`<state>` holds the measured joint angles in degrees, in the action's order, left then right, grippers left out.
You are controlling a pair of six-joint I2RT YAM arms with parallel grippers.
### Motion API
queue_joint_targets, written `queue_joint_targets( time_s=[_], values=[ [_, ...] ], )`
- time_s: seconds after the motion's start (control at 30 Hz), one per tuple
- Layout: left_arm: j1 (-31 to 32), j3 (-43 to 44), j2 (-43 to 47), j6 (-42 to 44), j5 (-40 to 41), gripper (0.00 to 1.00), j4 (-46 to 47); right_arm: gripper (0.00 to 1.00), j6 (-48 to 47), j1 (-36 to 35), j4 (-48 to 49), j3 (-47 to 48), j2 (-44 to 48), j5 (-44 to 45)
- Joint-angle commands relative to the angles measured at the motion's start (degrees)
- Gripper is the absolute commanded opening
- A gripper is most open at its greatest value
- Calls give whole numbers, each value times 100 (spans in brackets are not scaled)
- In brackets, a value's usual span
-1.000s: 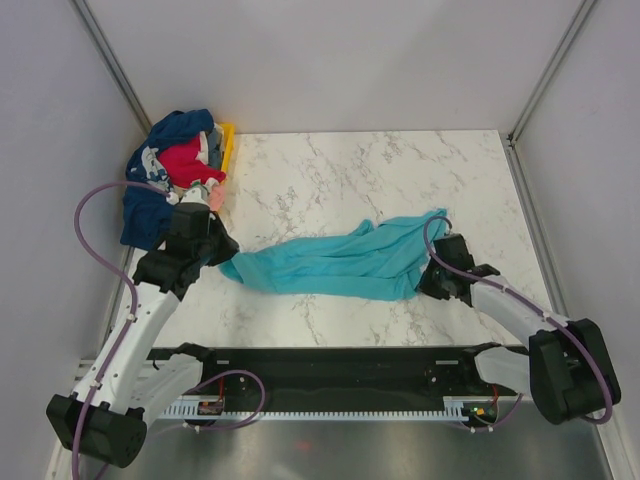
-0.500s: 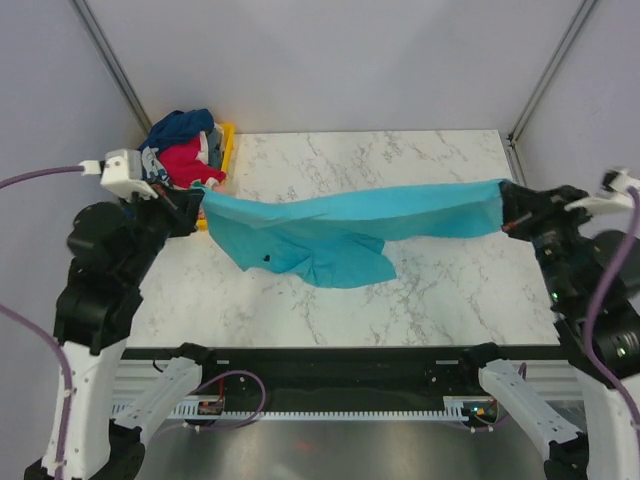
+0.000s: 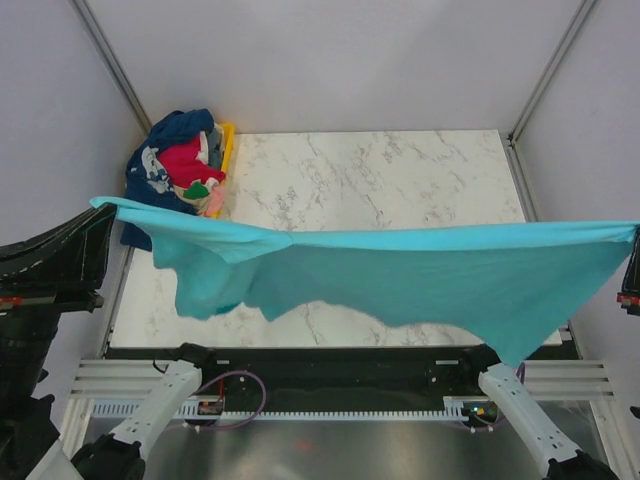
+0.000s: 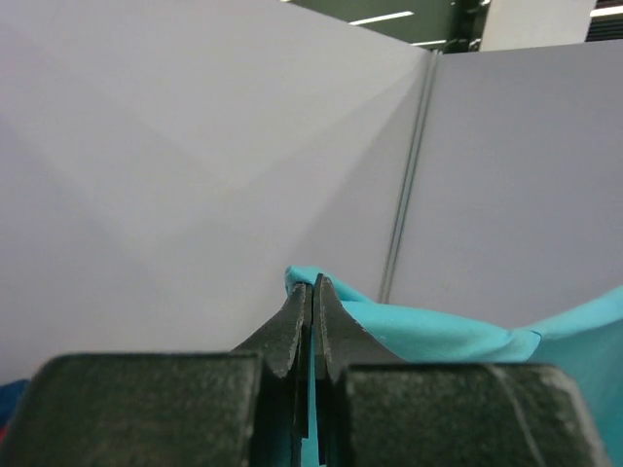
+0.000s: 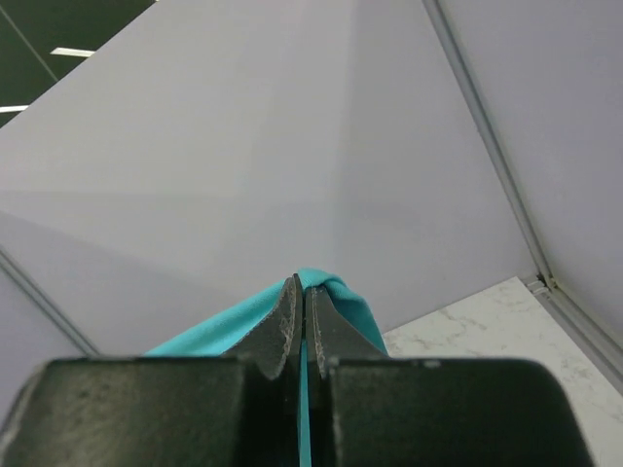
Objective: Fold and stack the t-shirts
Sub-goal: Flatten the tshirt out
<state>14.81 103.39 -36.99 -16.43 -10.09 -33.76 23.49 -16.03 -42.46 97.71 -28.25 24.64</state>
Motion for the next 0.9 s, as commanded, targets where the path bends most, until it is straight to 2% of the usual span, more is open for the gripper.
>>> queue_joint_targets(
  time_s=[0.0, 0.17, 0.27, 0.3, 0.33, 0.4, 0.43, 0.47, 0.5, 0.53, 0.57, 0.6, 0.63, 0.67, 0.77, 0.8, 0.87],
  values=[
    [-48, 233, -623, 184, -441, 2, 396, 0, -362, -23, -324, 247, -846, 725],
    [-48, 418, -1897, 52, -65, 2, 177, 0, -485, -14, -456, 433, -2200, 1209],
    [-48, 506, -3082, 340, -2, 2, -103, 0, -284, -23, -553, 301, -3289, 1315],
    [-83, 820, -4026, 429, -2, 2, -644, 0, -205, -14, -562, 197, -3832, 1385],
    [-101, 1023, -4487, 508, -2, 2, -650, 0, -108, -5, -562, 117, -4098, 1507],
    [-180, 1340, -5481, 649, 7, 2, -1263, 0, 51, 160, -370, -120, -4817, 1674],
    [-258, 1585, -6338, 675, -2, 4, -1378, 0, 112, 266, -308, -347, -5039, 1606],
    [-303, 1727, -6721, 658, 68, 8, -1501, 0, 130, 424, -185, -462, -5267, 1422],
    [-338, 2067, -7073, 641, 94, 17, -1659, 0, 95, 765, 242, -733, -5661, 1177],
    [-434, 2323, -7877, 614, 69, 30, -1834, 5, 69, 951, 455, -814, -5883, 452],
    [-478, 2621, -8224, 510, -54, 37, -2019, 27, 86, 1127, 510, -772, -6163, 158],
    [-514, 3277, -8593, 474, -63, 44, -2525, 55, 8, 1329, 423, -519, -6732, -80],
    [-523, 3501, -8823, 448, -37, 51, -2713, 88, -63, 1348, 379, -412, -6946, -291],
    [-514, 3556, -8956, 447, 15, 57, -2785, 98, -98, 1340, 352, -332, -7105, -311],
    [-514, 2995, -8573, 290, 252, 81, -2593, 98, -213, 1348, 553, -524, -7169, -530],
    [-505, 2672, -8448, 254, 305, 97, -2548, 98, -204, 1340, 694, -716, -7072, -574],
    [-470, 2319, -8132, 149, 472, 100, -2399, 98, -195, 1348, 835, -946, -6940, -871]
  ],
)
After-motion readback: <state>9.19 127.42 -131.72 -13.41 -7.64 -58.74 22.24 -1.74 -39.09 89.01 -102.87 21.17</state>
